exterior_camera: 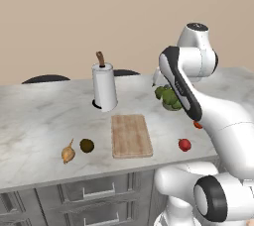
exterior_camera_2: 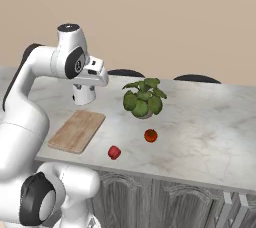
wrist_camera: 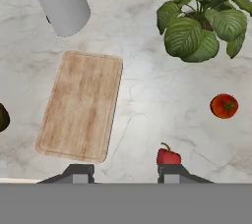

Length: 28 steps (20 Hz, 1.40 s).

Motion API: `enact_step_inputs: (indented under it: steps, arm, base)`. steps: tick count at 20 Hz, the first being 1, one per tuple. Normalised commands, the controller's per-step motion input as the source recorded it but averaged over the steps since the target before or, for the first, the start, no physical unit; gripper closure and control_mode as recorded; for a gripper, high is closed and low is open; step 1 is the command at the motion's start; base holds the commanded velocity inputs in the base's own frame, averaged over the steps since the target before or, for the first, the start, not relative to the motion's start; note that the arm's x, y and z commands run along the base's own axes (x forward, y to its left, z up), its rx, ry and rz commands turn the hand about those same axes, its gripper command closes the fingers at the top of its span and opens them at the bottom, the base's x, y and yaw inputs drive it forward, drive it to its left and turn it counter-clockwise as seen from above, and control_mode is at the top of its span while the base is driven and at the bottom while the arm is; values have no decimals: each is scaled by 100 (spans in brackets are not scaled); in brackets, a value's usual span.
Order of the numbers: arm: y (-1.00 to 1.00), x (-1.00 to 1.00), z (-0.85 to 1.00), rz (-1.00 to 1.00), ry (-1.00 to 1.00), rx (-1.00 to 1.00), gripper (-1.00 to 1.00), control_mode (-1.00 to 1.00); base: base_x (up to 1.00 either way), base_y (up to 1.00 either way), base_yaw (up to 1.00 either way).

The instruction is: Place the avocado, onion, tomato, and bell pepper on the cutting board.

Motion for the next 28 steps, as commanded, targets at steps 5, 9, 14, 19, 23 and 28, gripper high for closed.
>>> enact_step_inputs:
  steps: [5, 9, 14, 19, 23, 28]
  arm:
    - [0, -15, -11, 0, 1, 0, -100, -100]
    - [-8, -36, -24, 0, 5, 0, -100, -100]
    - [-26, -36, -32, 0, 10, 0, -100, -100]
    - [-29, -32, -29, 0, 9, 0, -100, -100]
    - [-19, -25, -34, -1, 11, 0, -100, -100]
    - [-11, -15, -38, -4, 8, 0, -100, -100]
  base:
    - [0, 0, 0]
    - [0, 0, 0]
    - [0, 0, 0]
    - [0, 0, 0]
    - [0, 0, 0]
    - [0, 0, 0]
